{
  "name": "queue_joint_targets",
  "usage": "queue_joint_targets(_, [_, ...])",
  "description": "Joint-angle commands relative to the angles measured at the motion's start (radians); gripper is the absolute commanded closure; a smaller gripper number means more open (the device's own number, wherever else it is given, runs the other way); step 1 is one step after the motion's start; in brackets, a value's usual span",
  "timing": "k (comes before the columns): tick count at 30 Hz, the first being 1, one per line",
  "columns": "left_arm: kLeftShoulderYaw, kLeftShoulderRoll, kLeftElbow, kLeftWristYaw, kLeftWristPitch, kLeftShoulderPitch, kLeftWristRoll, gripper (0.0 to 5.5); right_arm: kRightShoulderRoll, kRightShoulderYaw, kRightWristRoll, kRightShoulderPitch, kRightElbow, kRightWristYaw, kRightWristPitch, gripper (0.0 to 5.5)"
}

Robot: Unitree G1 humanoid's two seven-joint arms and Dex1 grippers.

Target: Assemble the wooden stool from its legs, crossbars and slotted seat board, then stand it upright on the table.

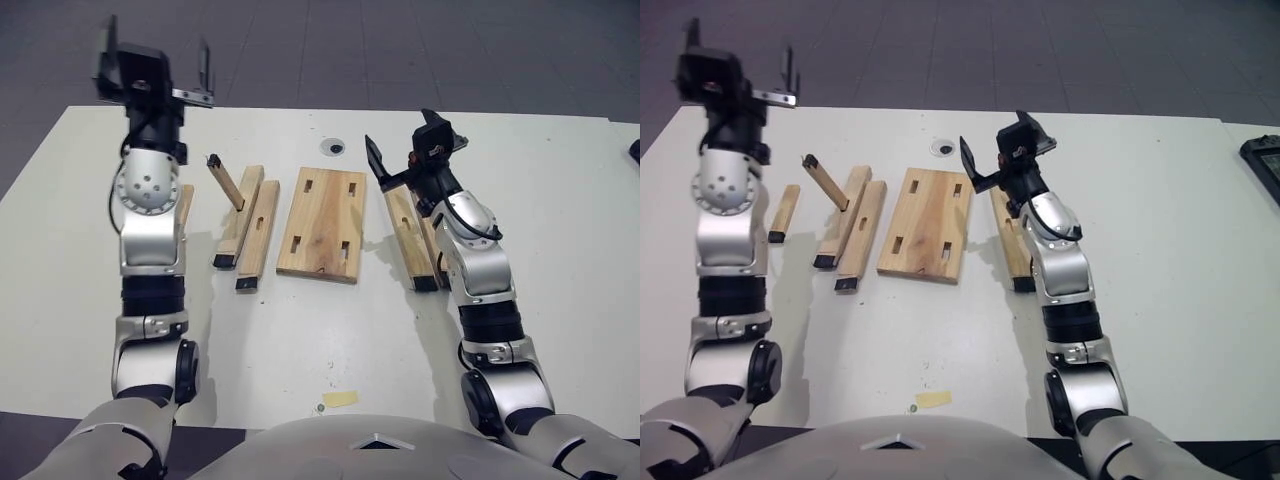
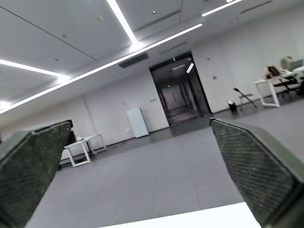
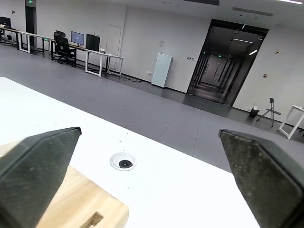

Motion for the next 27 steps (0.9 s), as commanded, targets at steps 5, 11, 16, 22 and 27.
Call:
queue_joint_targets(5, [-0.005,-0.128,-0.433,-0.036,0.374,0.429,-0.188,0.11,-0.036,-0.046,0.003,0.084,-0.062,-0.009,0.03,0.1])
queue_joint_targets(11, [-0.05,-0.073,-0.332,-0.059,0.465,0.502,-0.118,0.11,-0.04,-0.046,0.005,0.087,-0.065,-0.004,0.038,0.1])
queue_joint_targets(16, [-0.121,-0.051,-0.247,-0.099,0.515,0.539,-0.081,0.11,-0.039,-0.041,0.006,0.086,-0.064,0.0,0.042,0.1])
queue_joint_targets(22, [-0.148,-0.067,-0.19,-0.105,0.499,0.501,-0.073,0.11,-0.03,-0.027,0.006,0.079,-0.063,0.005,0.044,0.1])
queue_joint_targets(27, [-0.164,-0.053,-0.122,-0.11,0.532,0.492,-0.049,0.11,-0.026,-0.031,0.01,0.07,-0.067,0.005,0.044,0.1])
